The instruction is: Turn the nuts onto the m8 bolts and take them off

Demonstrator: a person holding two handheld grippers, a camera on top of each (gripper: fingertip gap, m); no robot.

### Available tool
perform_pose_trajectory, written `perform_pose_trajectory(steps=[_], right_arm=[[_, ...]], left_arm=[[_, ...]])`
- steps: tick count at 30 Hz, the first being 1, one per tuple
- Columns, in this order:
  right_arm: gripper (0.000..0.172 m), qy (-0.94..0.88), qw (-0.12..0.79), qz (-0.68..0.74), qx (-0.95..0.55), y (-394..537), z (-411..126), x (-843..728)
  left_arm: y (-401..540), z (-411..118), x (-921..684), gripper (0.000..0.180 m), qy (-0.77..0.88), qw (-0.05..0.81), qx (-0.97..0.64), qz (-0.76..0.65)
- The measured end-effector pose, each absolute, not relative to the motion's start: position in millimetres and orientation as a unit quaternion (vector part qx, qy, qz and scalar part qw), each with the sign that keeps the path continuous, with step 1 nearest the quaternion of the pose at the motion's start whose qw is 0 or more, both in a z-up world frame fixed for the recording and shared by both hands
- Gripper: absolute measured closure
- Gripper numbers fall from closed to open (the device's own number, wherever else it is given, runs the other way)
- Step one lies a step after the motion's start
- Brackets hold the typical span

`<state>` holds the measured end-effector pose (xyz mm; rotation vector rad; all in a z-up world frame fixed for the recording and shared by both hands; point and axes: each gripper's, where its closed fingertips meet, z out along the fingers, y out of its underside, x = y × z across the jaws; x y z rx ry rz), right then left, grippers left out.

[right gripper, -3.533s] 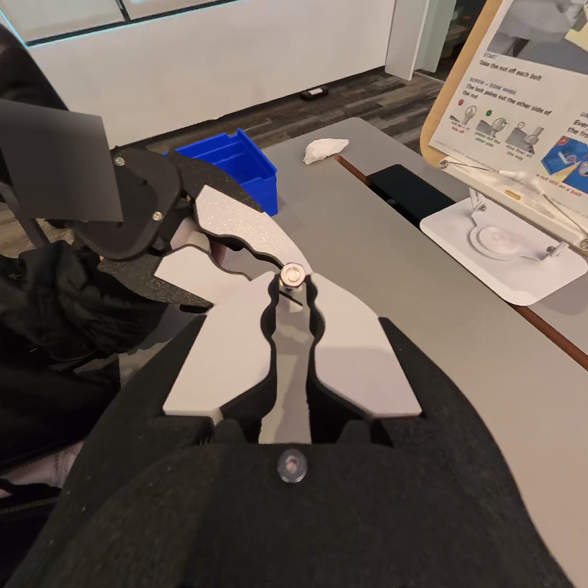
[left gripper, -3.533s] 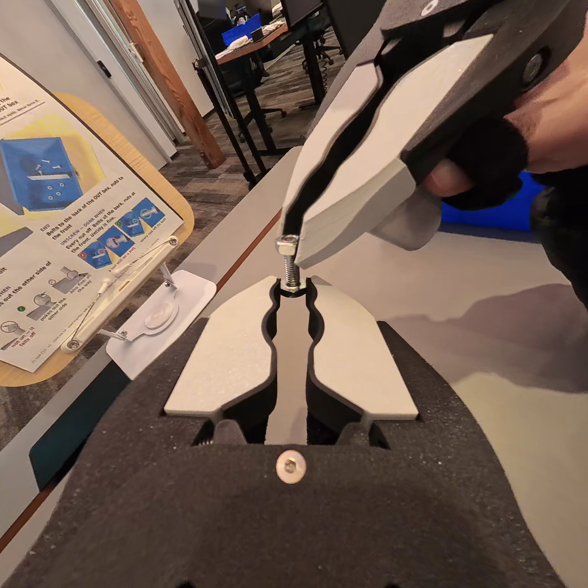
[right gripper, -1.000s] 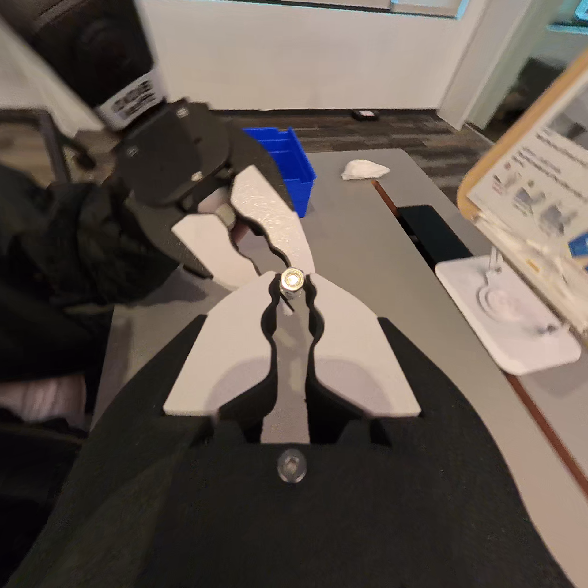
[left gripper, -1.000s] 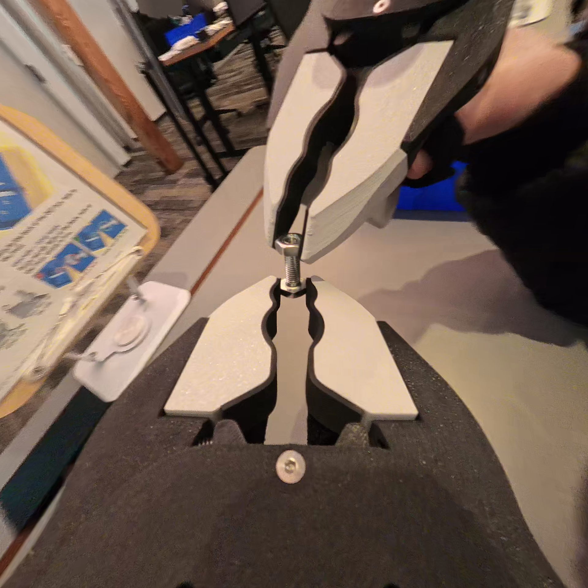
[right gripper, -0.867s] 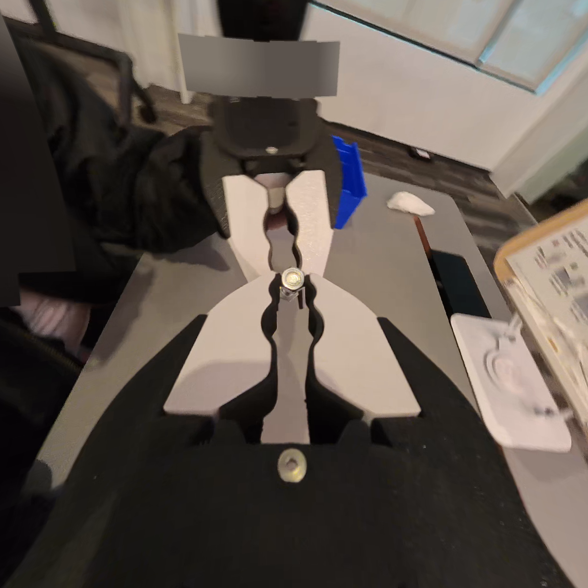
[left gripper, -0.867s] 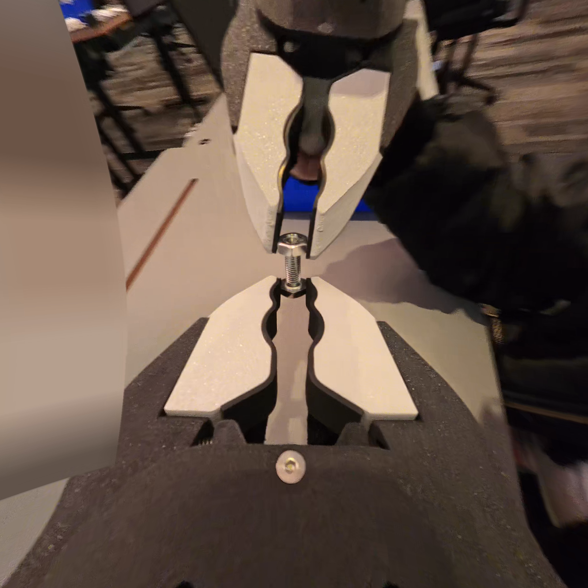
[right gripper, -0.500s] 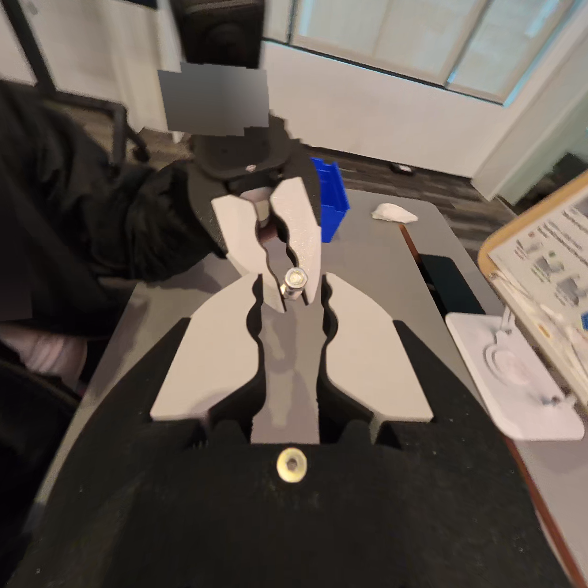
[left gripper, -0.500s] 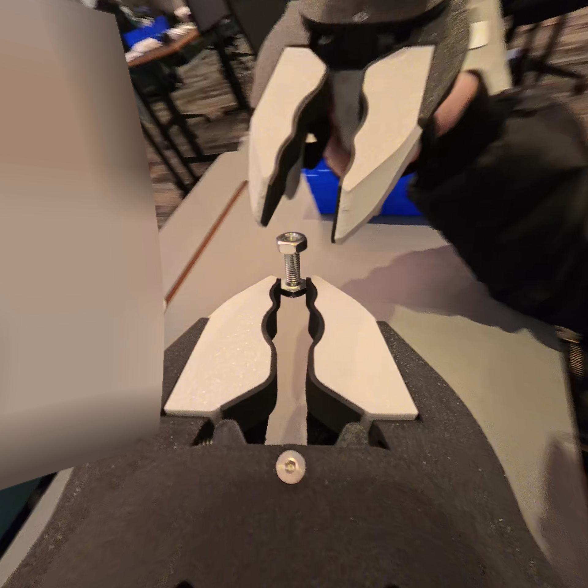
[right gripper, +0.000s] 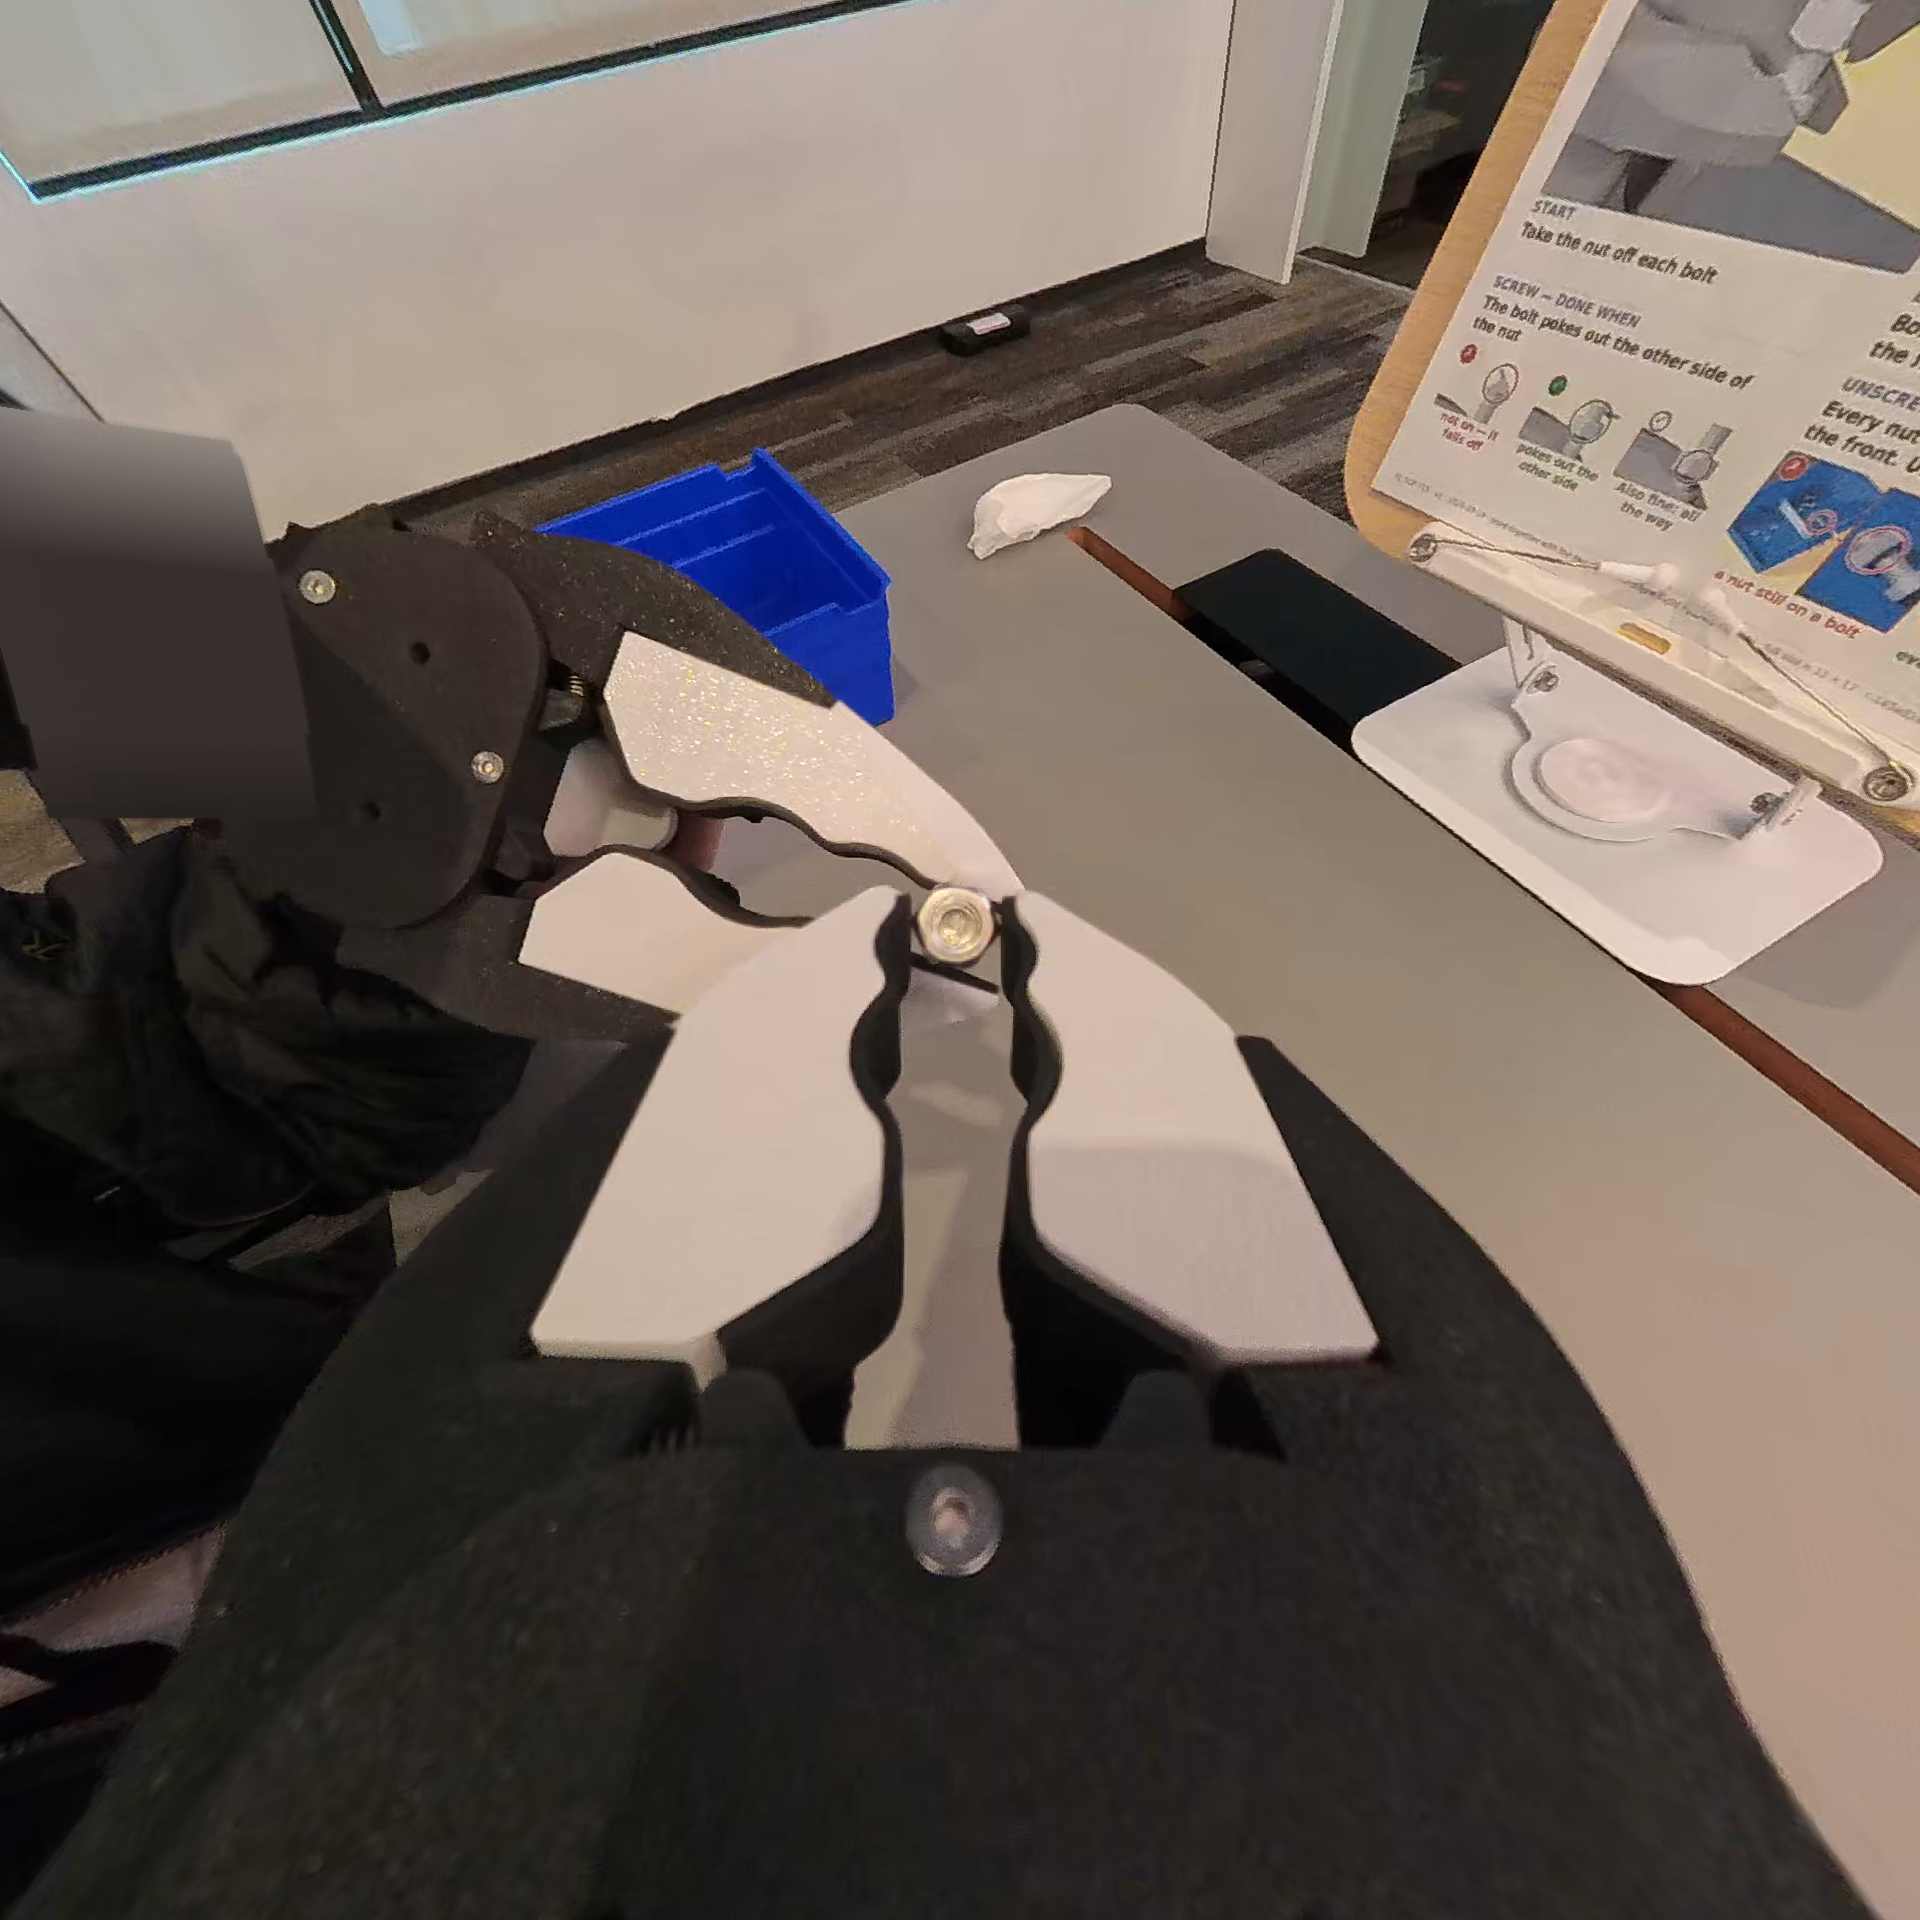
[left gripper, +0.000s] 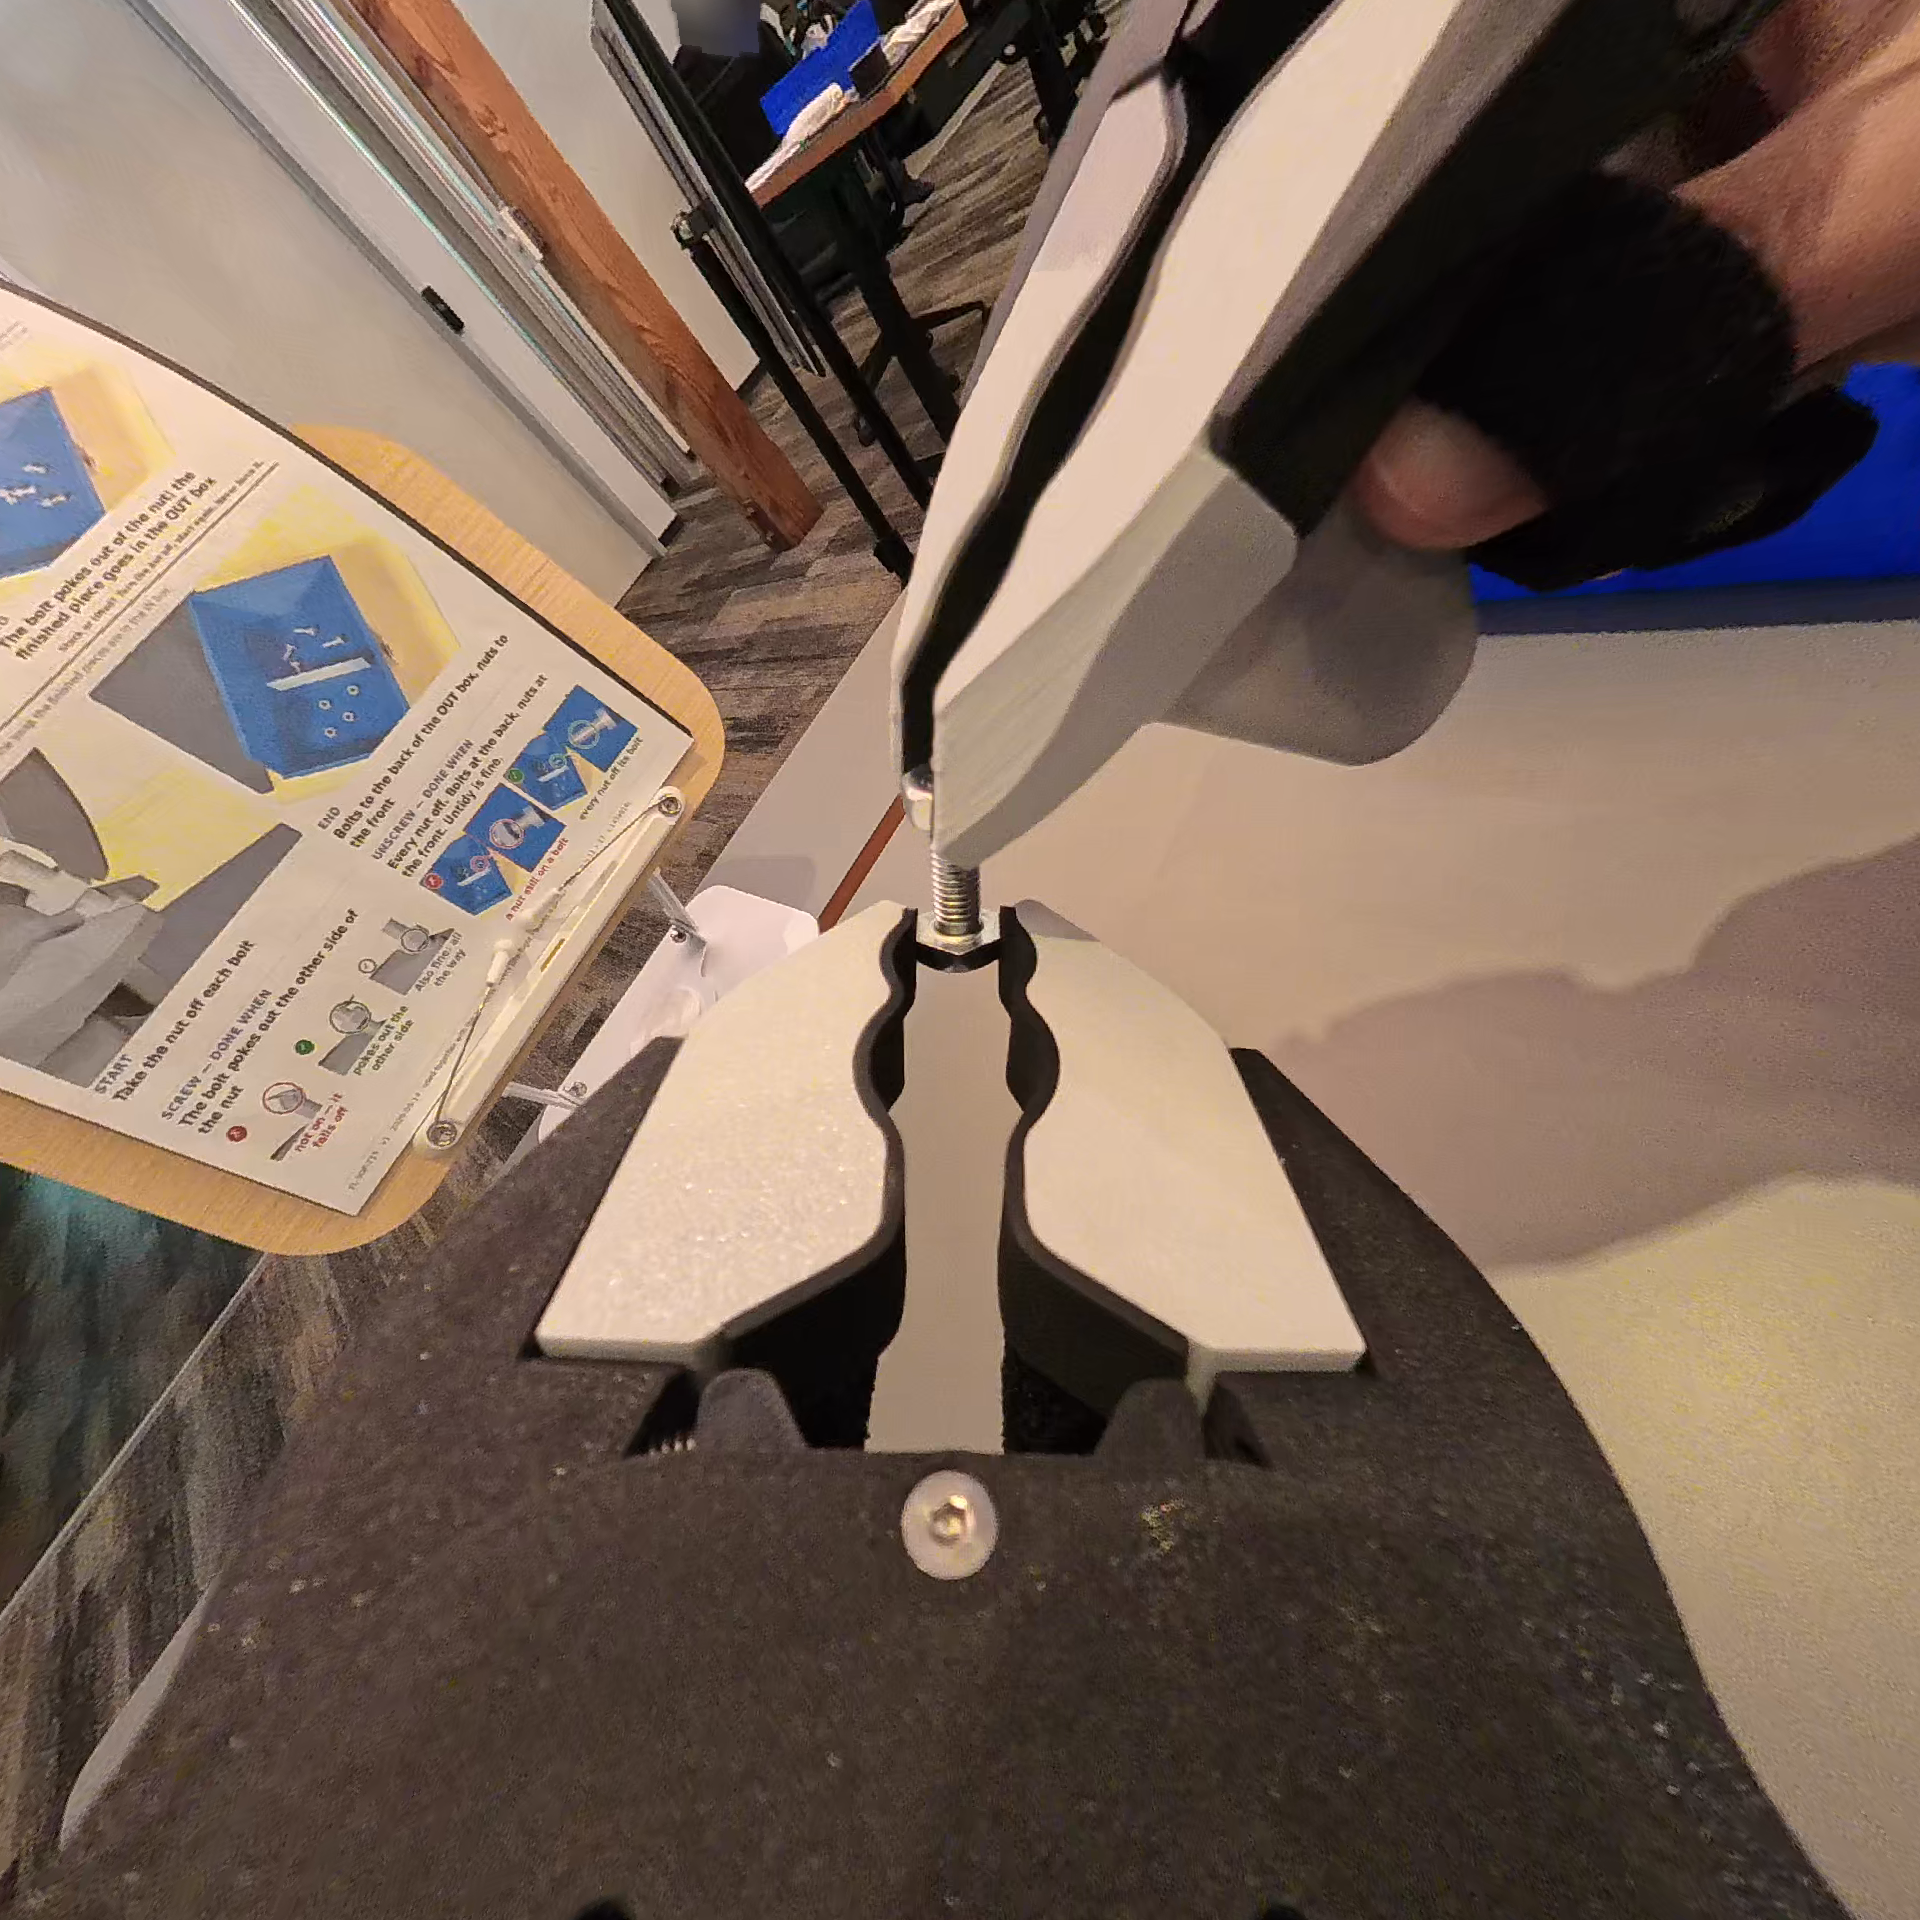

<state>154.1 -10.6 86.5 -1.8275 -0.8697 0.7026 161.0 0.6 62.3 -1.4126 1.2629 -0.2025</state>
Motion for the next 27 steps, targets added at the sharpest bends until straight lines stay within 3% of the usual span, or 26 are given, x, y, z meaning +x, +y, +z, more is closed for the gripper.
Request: perform_pose_trajectory(steps=[5,12,16,18,19,24,27], right_arm=[[0.156,-0.430,0.475,0.276,-0.717,-22,88,155],[0.157,-0.649,0.496,0.189,-0.545,-55,74,157],[0.156,-0.617,0.505,0.204,-0.568,-46,79,159],[0.136,-0.571,0.501,0.227,-0.610,-38,83,160],[0.134,-0.542,0.497,0.241,-0.633,-33,85,161],[0.143,-0.391,0.460,0.358,-0.712,-24,95,154],[0.148,-0.378,0.449,0.357,-0.727,-23,90,149]], left_arm=[[-12,62,165,0.166,0.556,0.559,-0.600,-0.137],[-51,47,170,0.166,0.616,0.457,-0.593,-0.245],[-42,52,170,0.166,0.598,0.480,-0.598,-0.232],[-29,57,165,0.165,0.581,0.509,-0.603,-0.197],[-23,59,163,0.166,0.573,0.524,-0.605,-0.177],[-13,65,160,0.166,0.557,0.561,-0.601,-0.119],[-9,65,159,0.166,0.554,0.568,-0.601,-0.097]])
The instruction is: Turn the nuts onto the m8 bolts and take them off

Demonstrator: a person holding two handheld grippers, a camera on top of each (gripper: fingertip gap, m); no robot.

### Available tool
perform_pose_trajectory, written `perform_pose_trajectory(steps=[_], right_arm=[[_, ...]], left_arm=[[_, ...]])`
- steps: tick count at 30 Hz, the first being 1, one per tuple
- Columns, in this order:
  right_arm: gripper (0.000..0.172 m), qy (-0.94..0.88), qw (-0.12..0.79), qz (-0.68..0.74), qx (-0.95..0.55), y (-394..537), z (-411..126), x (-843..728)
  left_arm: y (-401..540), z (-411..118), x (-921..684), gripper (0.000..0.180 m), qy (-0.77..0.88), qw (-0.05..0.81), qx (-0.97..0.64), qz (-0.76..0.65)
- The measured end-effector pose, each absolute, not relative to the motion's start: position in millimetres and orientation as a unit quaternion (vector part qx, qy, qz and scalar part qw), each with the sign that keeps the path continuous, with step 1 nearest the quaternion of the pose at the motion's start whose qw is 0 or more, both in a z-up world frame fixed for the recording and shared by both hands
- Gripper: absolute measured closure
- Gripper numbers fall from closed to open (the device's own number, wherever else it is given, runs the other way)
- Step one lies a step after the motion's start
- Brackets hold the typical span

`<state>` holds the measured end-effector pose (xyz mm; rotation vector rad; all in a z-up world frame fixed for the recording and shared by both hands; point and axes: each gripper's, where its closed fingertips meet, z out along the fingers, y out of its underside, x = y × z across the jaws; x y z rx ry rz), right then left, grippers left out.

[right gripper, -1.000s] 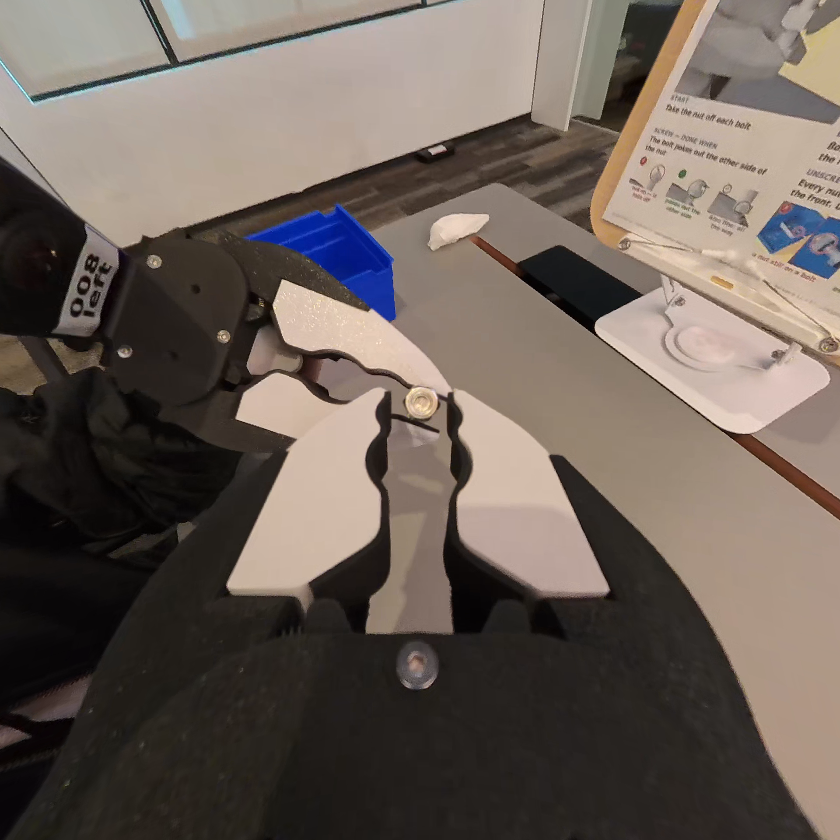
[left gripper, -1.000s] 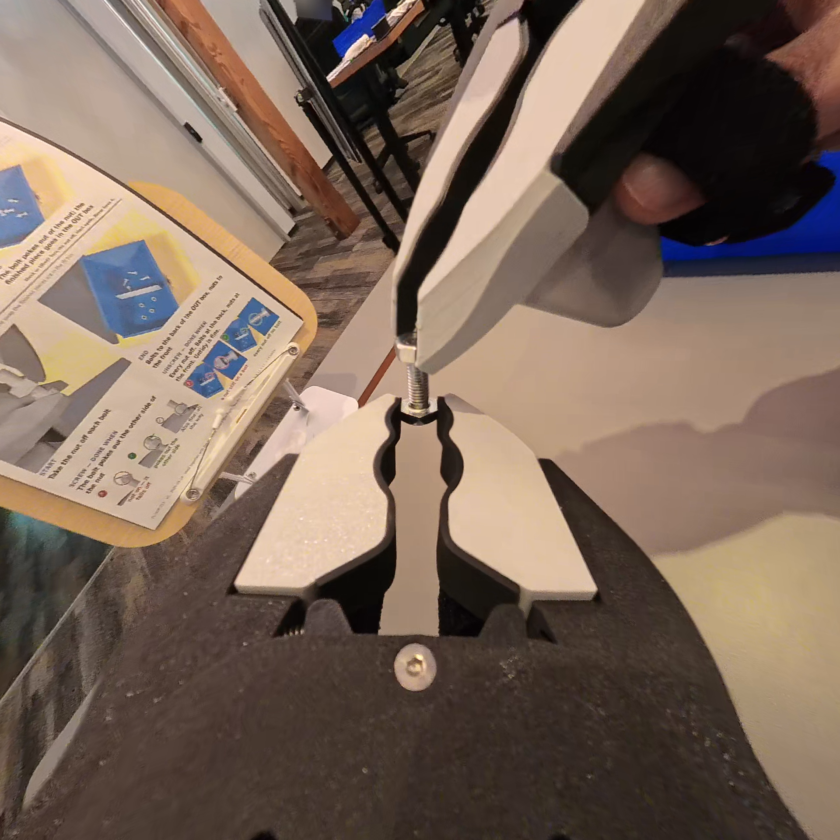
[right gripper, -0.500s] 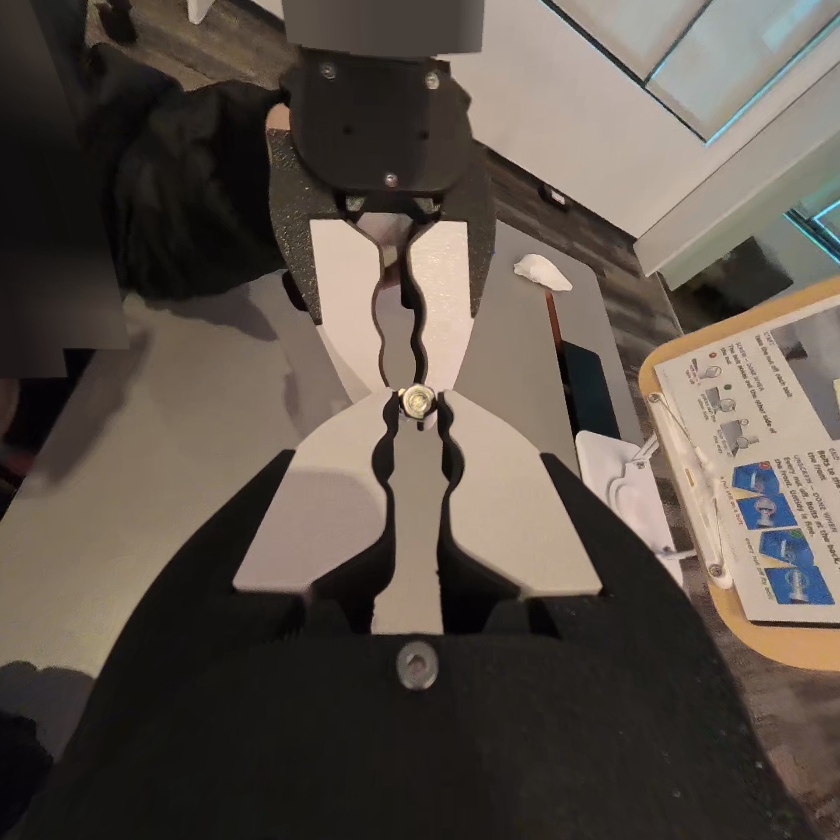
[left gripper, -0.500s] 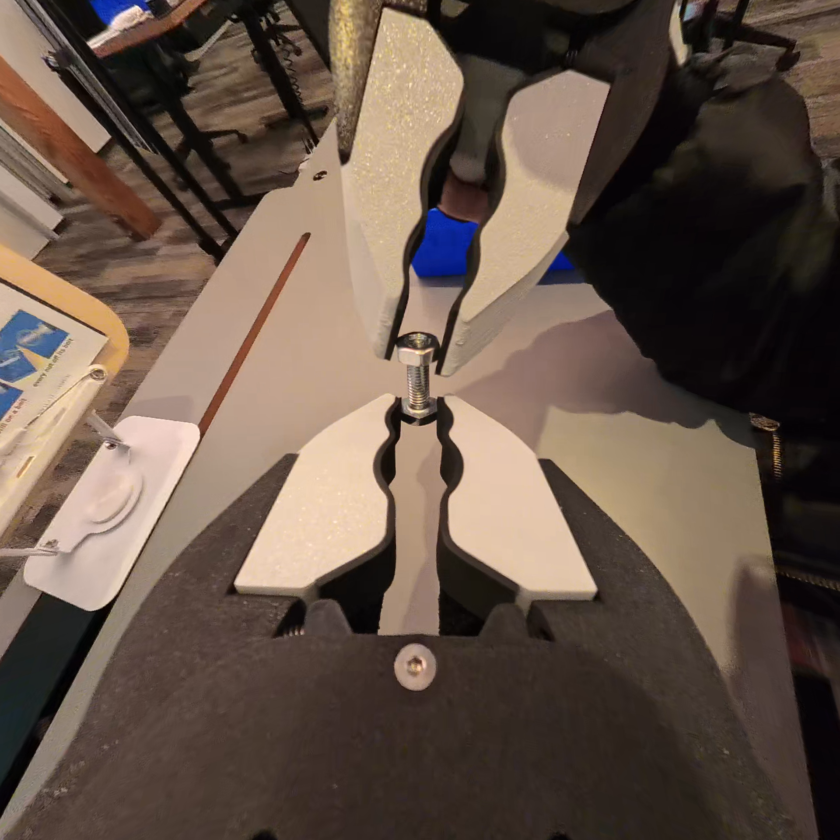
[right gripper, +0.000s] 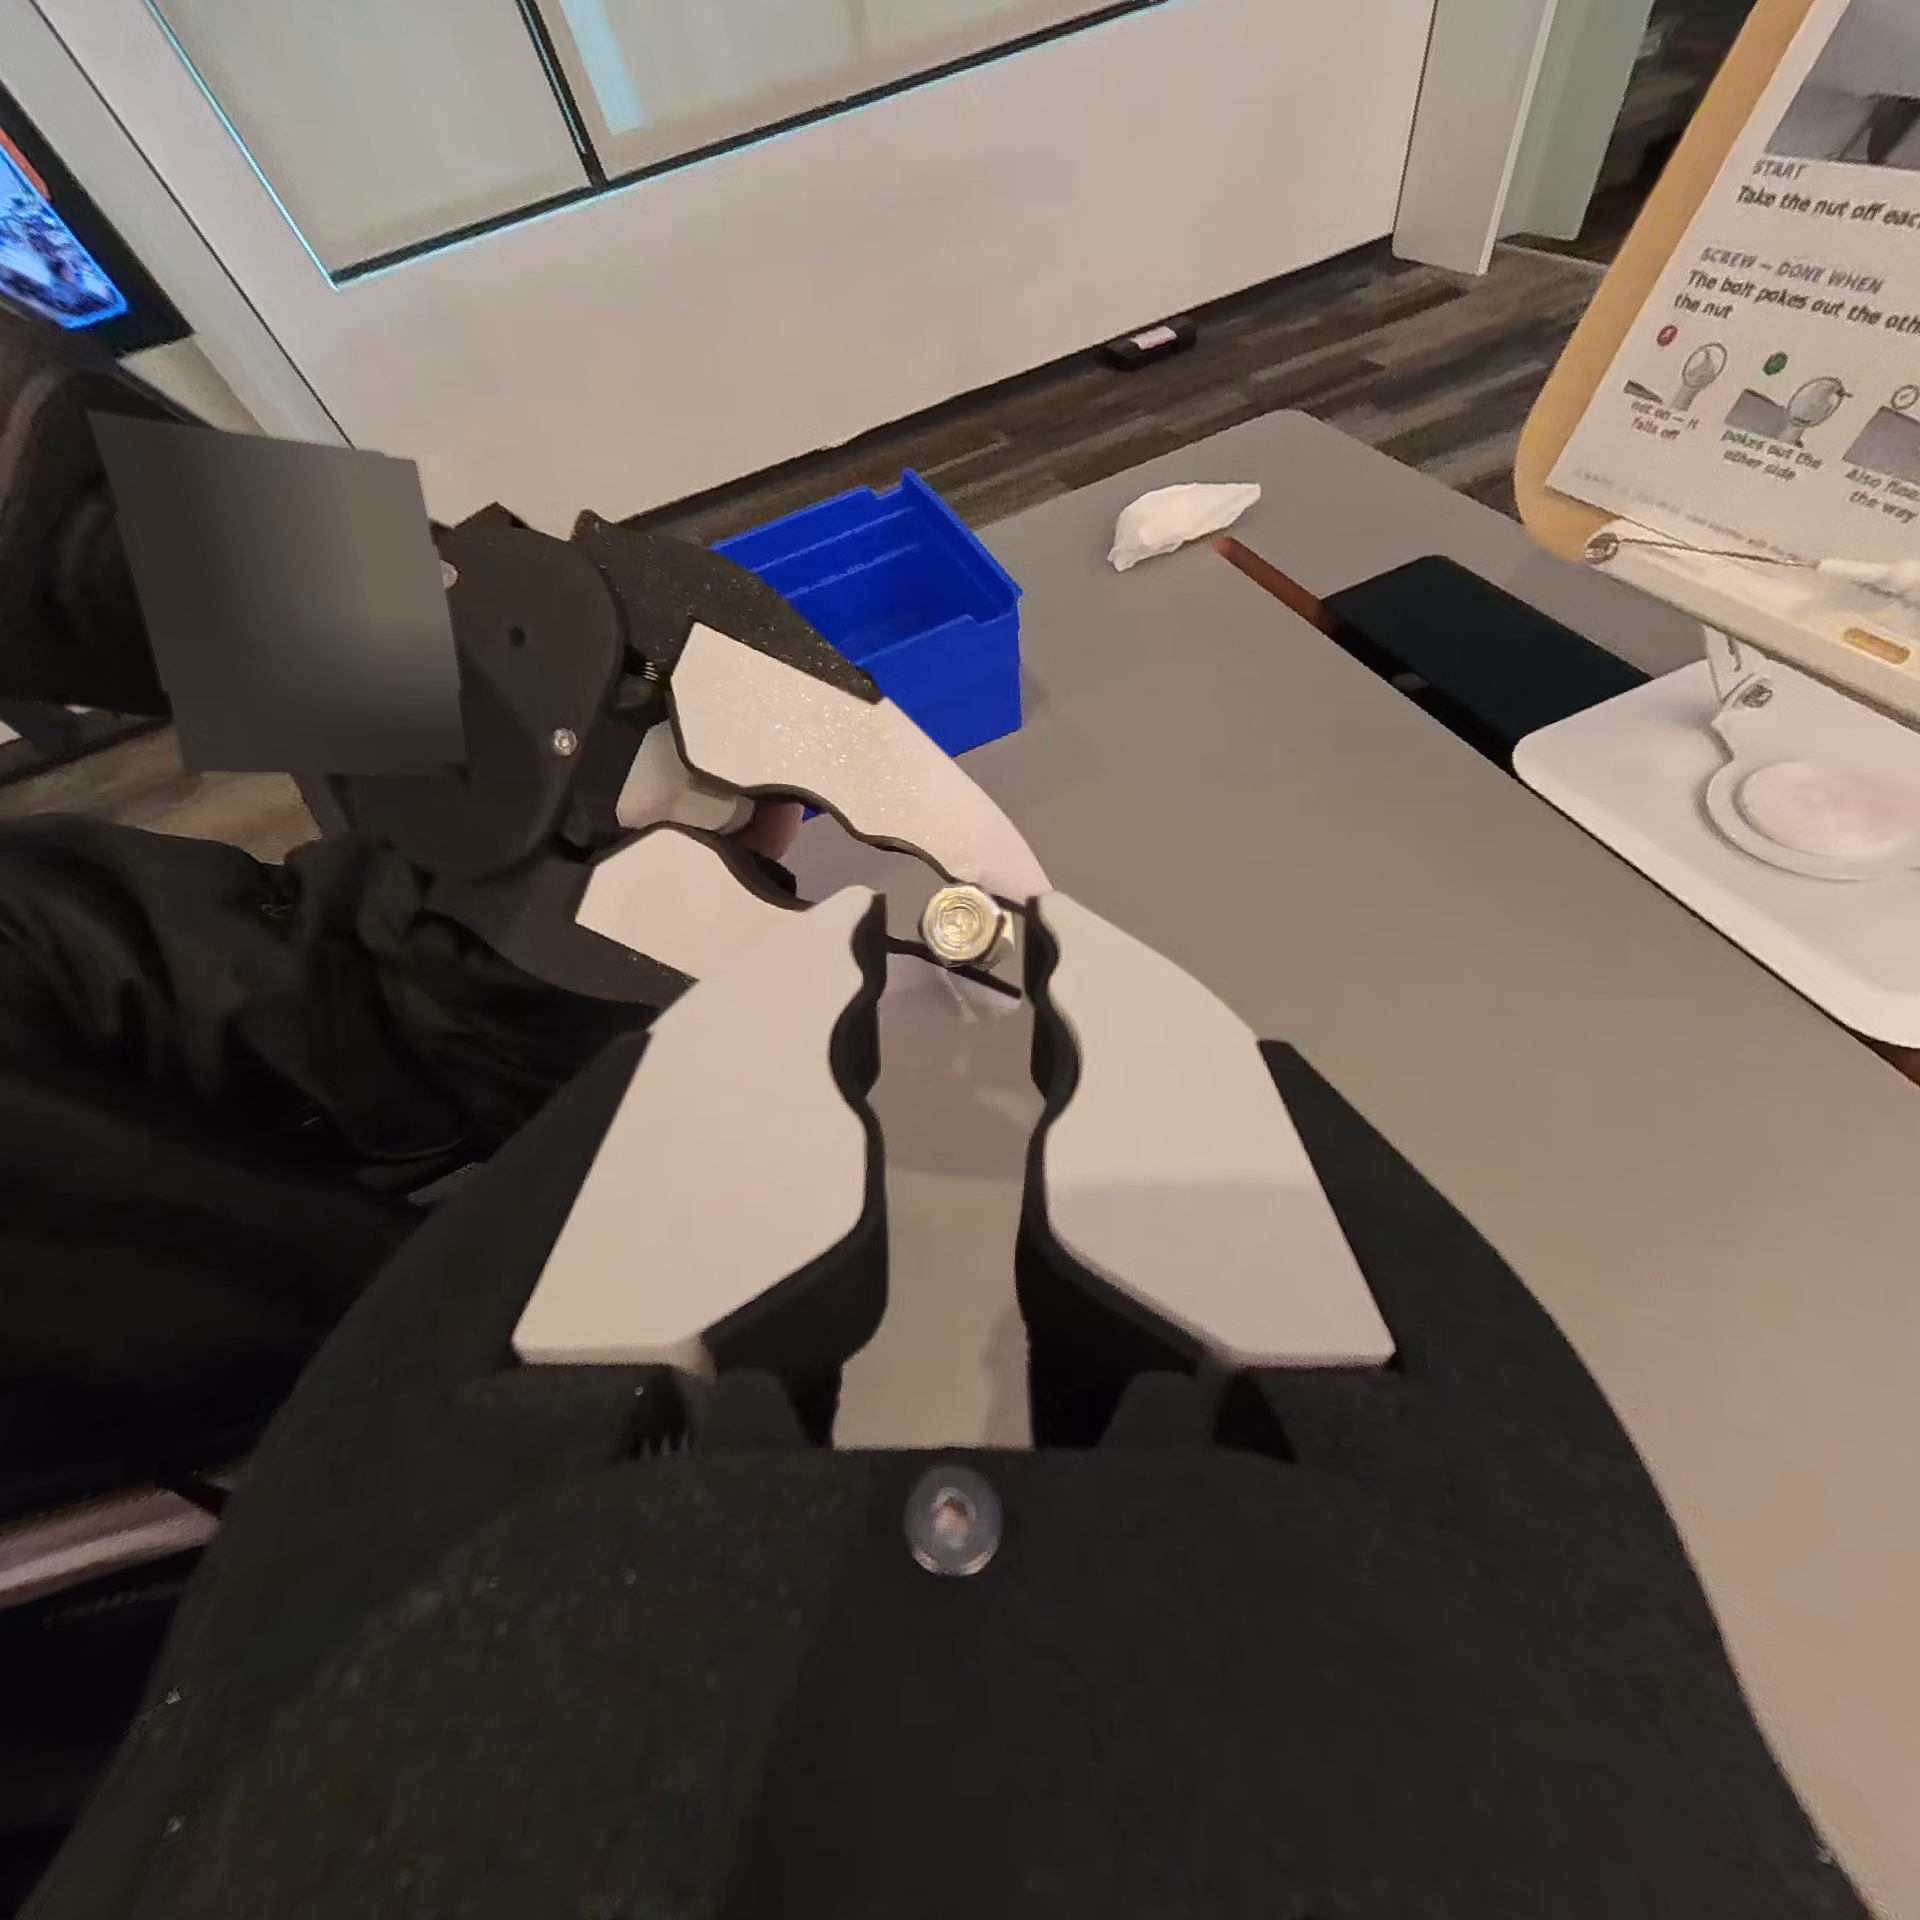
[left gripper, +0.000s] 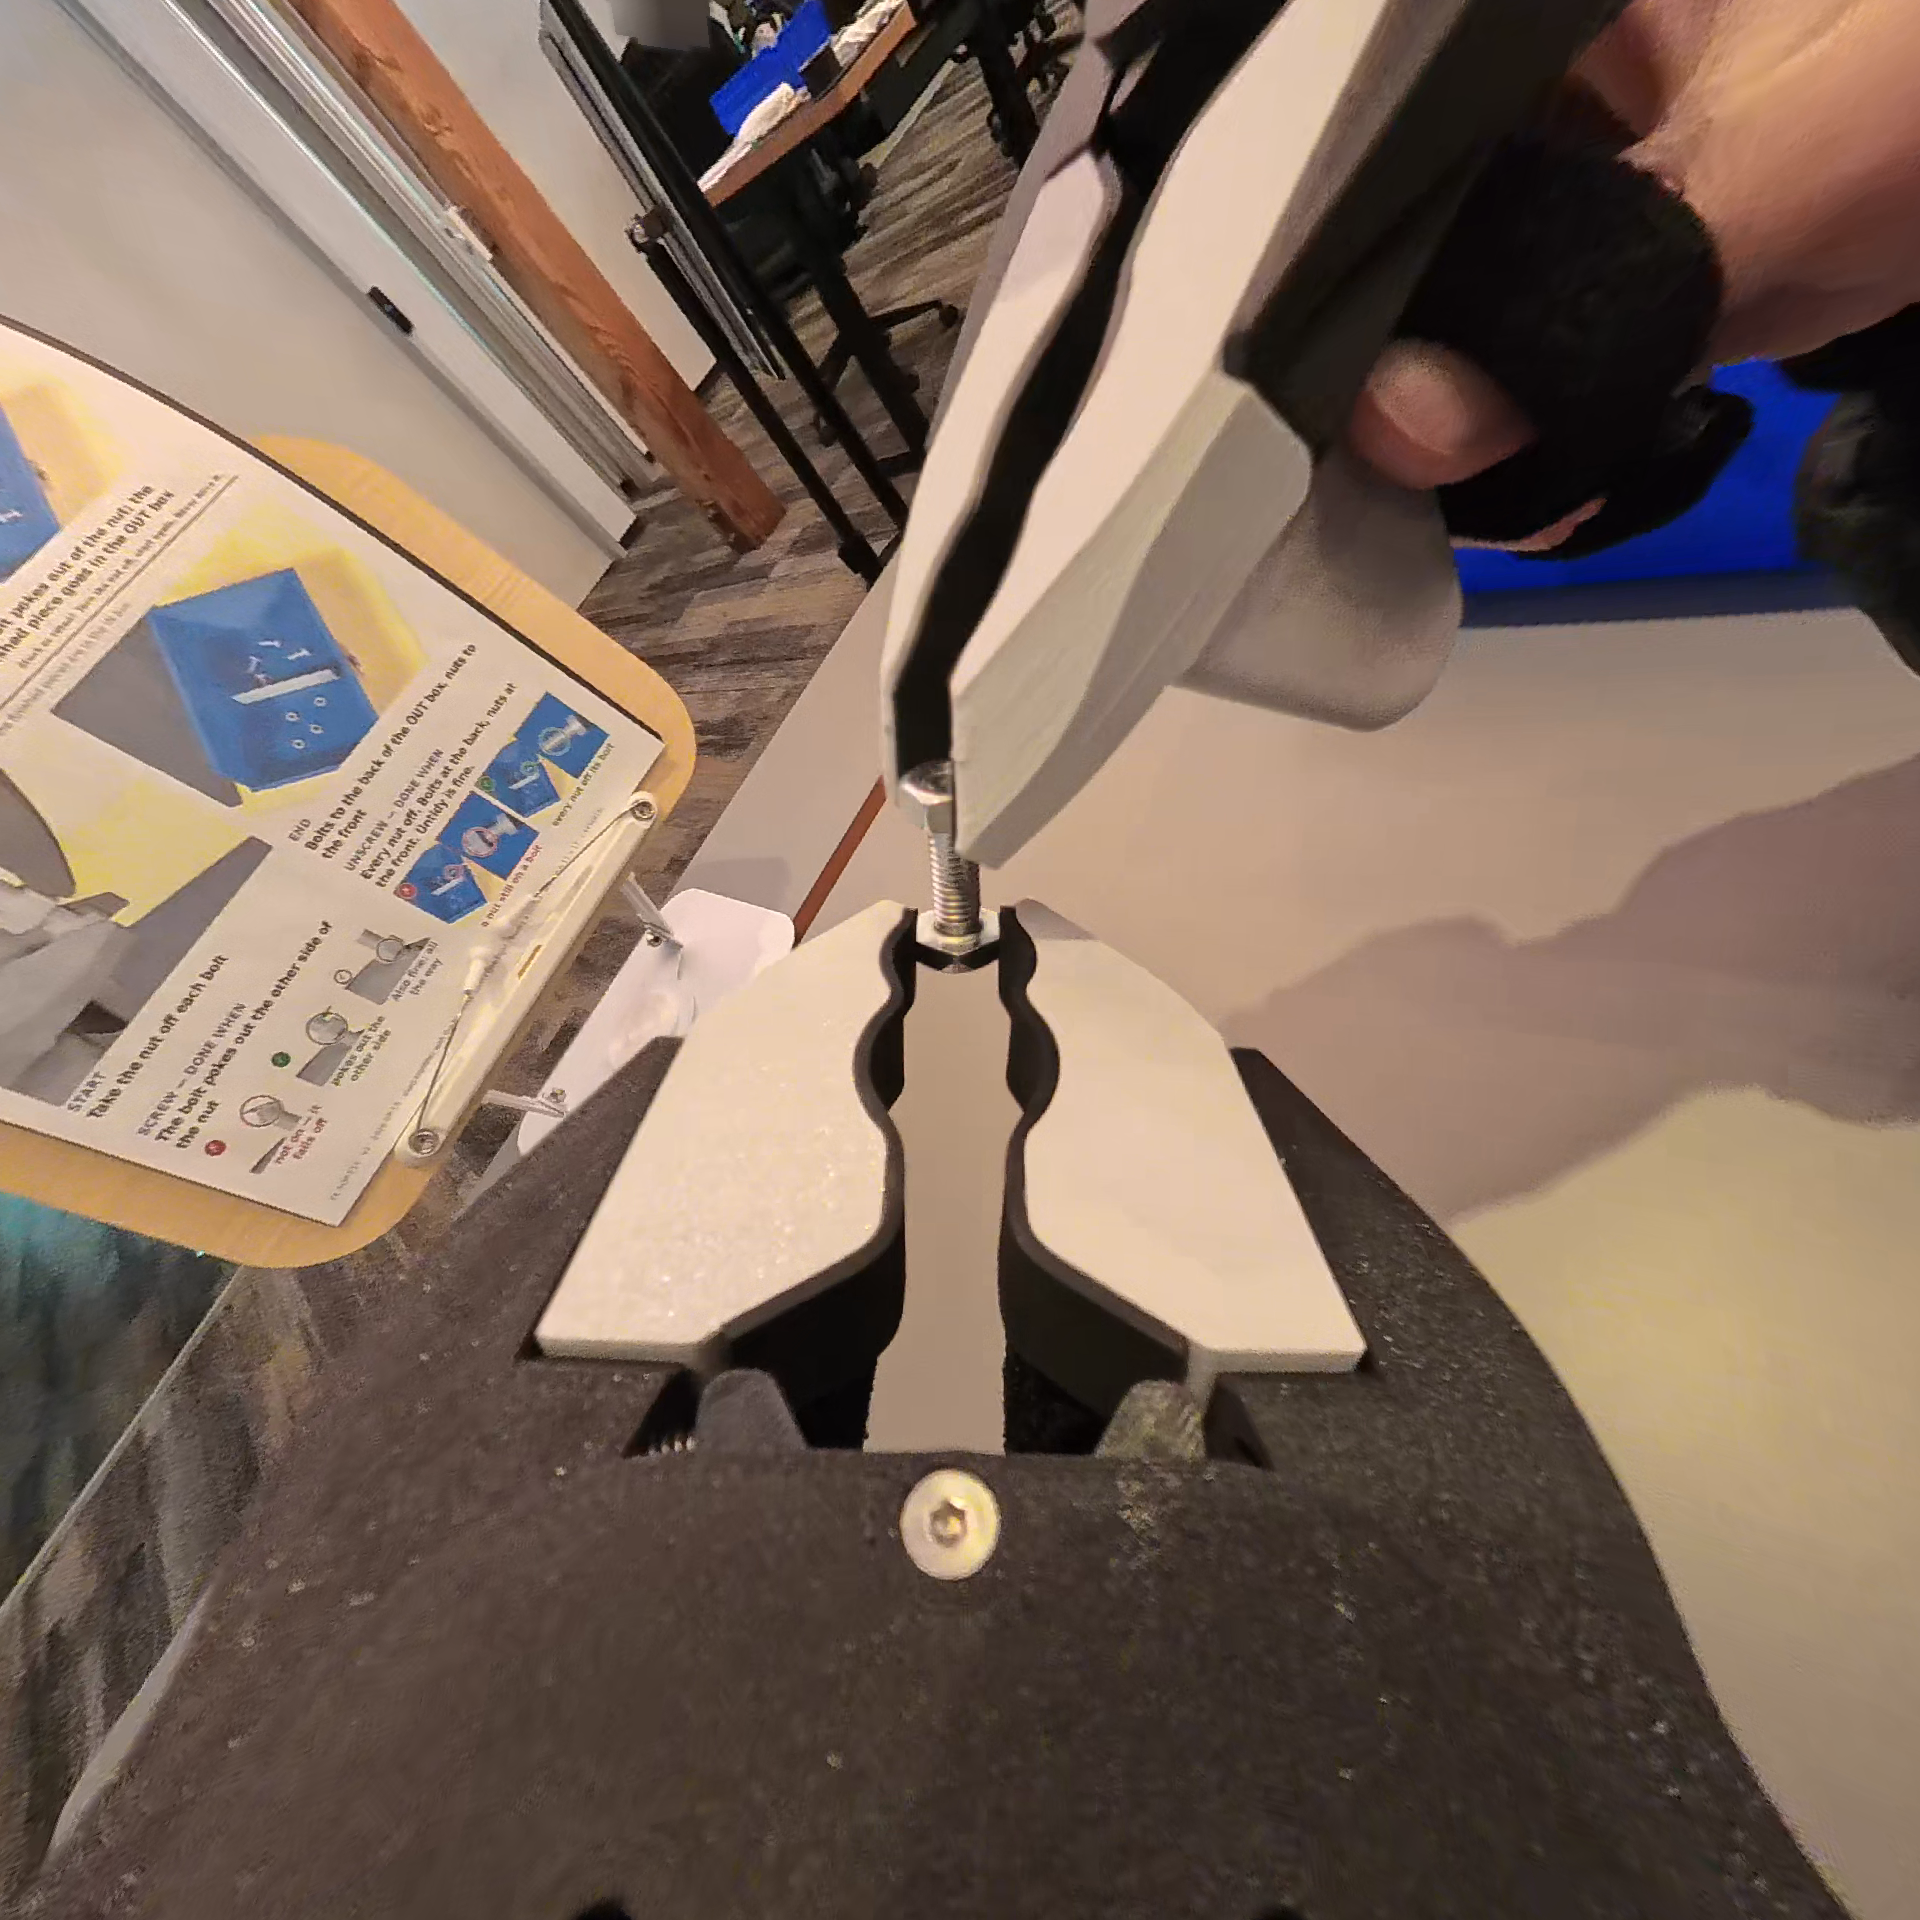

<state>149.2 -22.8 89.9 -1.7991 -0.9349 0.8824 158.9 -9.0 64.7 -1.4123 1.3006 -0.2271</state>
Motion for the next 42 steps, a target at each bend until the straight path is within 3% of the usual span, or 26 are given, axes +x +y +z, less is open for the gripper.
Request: perform_pose_trajectory(steps=[2,6,12,15,19,22,25,30,34,37,42], right_arm=[[0.156,-0.383,0.455,0.334,-0.731,-21,88,149],[0.156,-0.451,0.462,0.291,-0.706,-30,87,151],[0.156,-0.667,0.503,0.198,-0.513,-66,79,155],[0.156,-0.696,0.498,0.219,-0.470,-82,78,157],[0.156,-0.664,0.498,0.225,-0.510,-70,80,156],[0.142,-0.588,0.499,0.233,-0.592,-49,86,156],[0.149,-0.464,0.503,0.275,-0.676,-28,98,158],[0.150,-0.356,0.508,0.292,-0.727,-10,99,155],[0.147,-0.357,0.487,0.293,-0.741,-13,90,150],[0.158,-0.381,0.481,0.281,-0.738,-15,87,151],[0.158,-0.510,0.471,0.257,-0.672,-35,85,153]], left_arm=[[-9,64,159,0.166,0.555,0.567,-0.601,-0.098],[-19,63,163,0.166,0.568,0.549,-0.598,-0.137],[-63,53,170,0.166,0.627,0.454,-0.573,-0.270],[-82,52,173,0.166,0.641,0.414,-0.560,-0.321],[-69,54,172,0.166,0.623,0.435,-0.575,-0.303],[-37,55,166,0.166,0.589,0.491,-0.606,-0.215],[-11,56,158,0.166,0.560,0.535,-0.620,-0.127],[-2,59,156,0.166,0.535,0.553,-0.629,-0.107],[-3,61,157,0.166,0.536,0.557,-0.626,-0.105],[-7,60,158,0.166,0.545,0.554,-0.620,-0.106],[-29,56,164,0.166,0.580,0.513,-0.608,-0.176]])
